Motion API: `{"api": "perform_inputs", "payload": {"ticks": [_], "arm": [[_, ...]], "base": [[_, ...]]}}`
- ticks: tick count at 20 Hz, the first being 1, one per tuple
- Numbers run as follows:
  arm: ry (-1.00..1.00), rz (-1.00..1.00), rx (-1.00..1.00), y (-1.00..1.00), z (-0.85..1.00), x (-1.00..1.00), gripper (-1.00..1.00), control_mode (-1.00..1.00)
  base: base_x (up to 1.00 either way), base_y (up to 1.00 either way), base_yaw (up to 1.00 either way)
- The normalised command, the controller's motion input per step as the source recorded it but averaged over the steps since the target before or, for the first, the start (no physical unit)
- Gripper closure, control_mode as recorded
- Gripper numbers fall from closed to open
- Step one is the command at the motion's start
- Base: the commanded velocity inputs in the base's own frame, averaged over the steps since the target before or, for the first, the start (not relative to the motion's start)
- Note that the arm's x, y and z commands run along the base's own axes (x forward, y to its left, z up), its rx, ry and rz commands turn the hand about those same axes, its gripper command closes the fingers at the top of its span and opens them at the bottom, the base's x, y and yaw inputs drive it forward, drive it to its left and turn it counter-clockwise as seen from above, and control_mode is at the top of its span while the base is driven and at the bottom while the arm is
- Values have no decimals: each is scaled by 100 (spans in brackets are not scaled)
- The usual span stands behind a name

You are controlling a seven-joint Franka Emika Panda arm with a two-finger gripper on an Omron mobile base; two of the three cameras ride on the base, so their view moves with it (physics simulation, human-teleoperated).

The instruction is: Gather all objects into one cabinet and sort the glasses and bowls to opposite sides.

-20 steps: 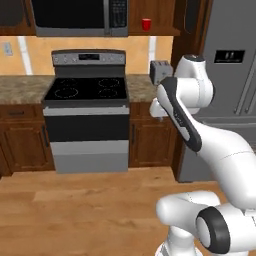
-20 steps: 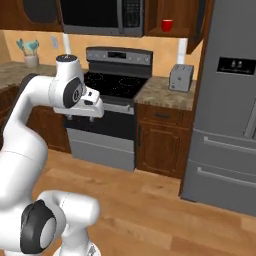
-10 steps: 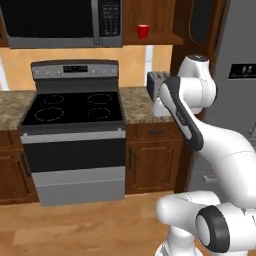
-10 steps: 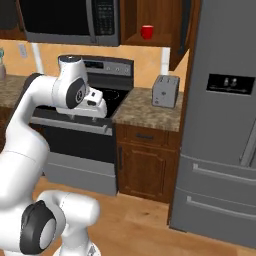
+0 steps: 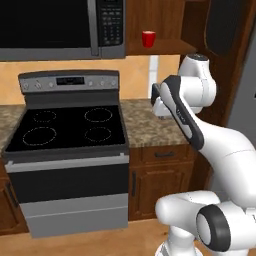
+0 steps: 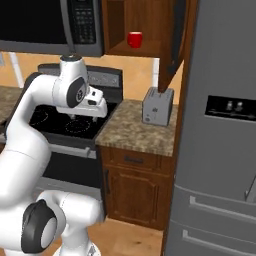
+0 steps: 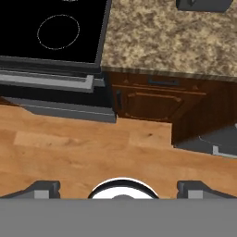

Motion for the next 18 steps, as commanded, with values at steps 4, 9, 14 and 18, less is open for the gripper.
{"api": "perform_inputs", "payload": {"ticks": [4, 9, 14, 18], "arm": [[0, 0, 0, 0, 0, 0, -100, 100], [0, 0, 0, 0, 0, 0, -100, 100], [0, 0, 0, 0, 0, 0, -100, 100], [0, 0, 0, 0, 0, 0, -100, 100]], "base": [[83, 0, -14], [68, 0, -9], [61, 0, -3], [49, 0, -1]]}}
